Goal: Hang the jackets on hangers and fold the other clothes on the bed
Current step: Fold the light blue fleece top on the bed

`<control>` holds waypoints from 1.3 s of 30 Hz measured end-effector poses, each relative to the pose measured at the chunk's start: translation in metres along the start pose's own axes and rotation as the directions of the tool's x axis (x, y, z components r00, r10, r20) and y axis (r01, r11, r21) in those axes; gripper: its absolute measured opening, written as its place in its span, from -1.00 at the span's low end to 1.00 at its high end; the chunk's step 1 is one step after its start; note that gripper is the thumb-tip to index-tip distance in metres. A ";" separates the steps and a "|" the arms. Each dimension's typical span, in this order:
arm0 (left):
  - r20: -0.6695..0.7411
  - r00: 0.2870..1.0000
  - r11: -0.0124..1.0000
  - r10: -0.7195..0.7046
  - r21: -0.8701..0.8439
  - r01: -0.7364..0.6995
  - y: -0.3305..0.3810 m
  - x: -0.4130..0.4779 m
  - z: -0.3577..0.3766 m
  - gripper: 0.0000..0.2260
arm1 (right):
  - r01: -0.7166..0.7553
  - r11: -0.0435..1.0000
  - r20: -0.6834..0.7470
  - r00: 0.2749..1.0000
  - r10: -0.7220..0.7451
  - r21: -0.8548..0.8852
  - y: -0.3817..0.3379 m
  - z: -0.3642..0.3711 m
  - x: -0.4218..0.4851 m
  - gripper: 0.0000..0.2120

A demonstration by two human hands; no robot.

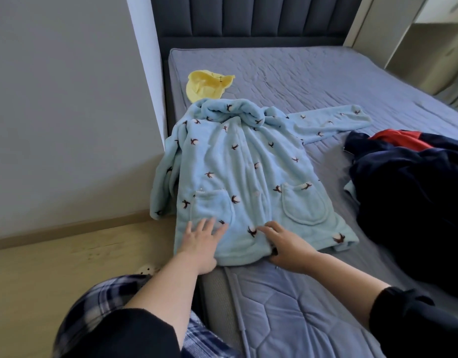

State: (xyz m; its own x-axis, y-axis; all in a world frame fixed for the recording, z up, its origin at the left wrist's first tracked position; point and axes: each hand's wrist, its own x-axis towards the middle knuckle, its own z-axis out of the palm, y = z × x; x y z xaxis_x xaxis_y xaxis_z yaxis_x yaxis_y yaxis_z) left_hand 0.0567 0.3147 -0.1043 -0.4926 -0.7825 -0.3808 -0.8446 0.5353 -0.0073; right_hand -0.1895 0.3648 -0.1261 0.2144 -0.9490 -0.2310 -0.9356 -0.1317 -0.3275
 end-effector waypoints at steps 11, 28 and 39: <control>-0.071 0.990 0.992 0.126 -0.018 -0.127 0.085 0.041 0.005 -0.12 | -0.547 0.805 -0.261 0.831 0.490 -0.230 0.093 -0.010 -0.049 -0.28; -0.338 0.918 0.973 0.207 -0.028 -0.230 0.098 0.053 -0.011 -0.81 | -0.476 0.771 -0.272 0.879 0.392 -0.423 0.140 -0.040 -0.095 -0.82; -0.106 0.936 0.937 0.335 -0.072 -0.343 0.097 0.058 -0.003 -0.57 | -0.562 0.721 -0.133 0.816 0.562 -0.405 0.128 -0.028 -0.087 -0.82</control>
State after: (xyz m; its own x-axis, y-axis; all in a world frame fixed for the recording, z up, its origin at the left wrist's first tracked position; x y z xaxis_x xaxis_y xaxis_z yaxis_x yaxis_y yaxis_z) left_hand -0.0545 0.3202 -0.1245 -0.7663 -0.5870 -0.2611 -0.6370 0.7470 0.1903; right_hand -0.3356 0.4228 -0.1223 -0.3879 -0.8870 -0.2505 -0.9087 0.3226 0.2648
